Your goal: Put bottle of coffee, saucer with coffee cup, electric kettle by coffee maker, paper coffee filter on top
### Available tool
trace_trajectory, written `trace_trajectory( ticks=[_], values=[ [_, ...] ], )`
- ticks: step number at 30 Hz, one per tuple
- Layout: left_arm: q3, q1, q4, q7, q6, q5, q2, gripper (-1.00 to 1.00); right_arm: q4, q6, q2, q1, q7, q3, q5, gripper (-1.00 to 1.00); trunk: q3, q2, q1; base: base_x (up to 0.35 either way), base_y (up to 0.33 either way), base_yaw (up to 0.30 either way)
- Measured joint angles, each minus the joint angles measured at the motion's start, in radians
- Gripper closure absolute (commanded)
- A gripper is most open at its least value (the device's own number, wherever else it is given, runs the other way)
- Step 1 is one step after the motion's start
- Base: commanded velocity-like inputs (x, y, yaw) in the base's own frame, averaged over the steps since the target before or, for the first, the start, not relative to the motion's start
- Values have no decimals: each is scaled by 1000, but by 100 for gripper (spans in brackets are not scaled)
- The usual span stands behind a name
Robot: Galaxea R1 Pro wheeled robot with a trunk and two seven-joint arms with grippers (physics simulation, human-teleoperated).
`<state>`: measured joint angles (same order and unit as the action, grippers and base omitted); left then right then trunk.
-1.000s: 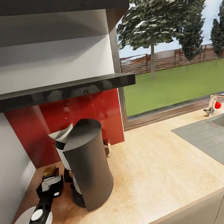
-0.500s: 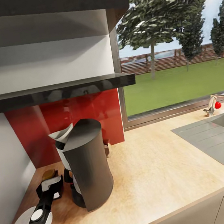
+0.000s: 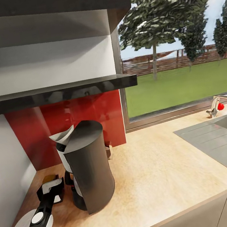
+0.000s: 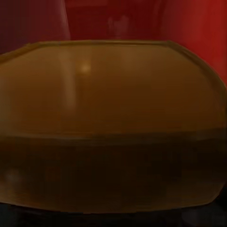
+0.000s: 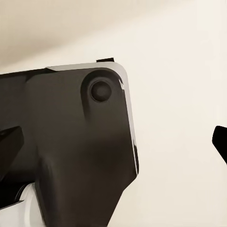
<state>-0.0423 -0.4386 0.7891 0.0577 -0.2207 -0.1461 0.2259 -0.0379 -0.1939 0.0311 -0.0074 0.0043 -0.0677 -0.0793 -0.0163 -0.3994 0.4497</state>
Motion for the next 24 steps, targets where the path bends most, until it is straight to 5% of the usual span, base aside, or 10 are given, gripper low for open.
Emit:
trace_trajectory(
  ticks=[9, 24],
  values=[
    [0, 0, 0, 0, 0, -1, 0, -100, 0, 0, 0, 0, 0, 0, 0, -100, 0, 0, 0, -122, 0, 0],
    [0, 0, 0, 0, 0, 3, 0, -100, 0, 0, 0, 0, 0, 0, 0, -100, 0, 0, 1, -324, -3, 0]
  ],
)
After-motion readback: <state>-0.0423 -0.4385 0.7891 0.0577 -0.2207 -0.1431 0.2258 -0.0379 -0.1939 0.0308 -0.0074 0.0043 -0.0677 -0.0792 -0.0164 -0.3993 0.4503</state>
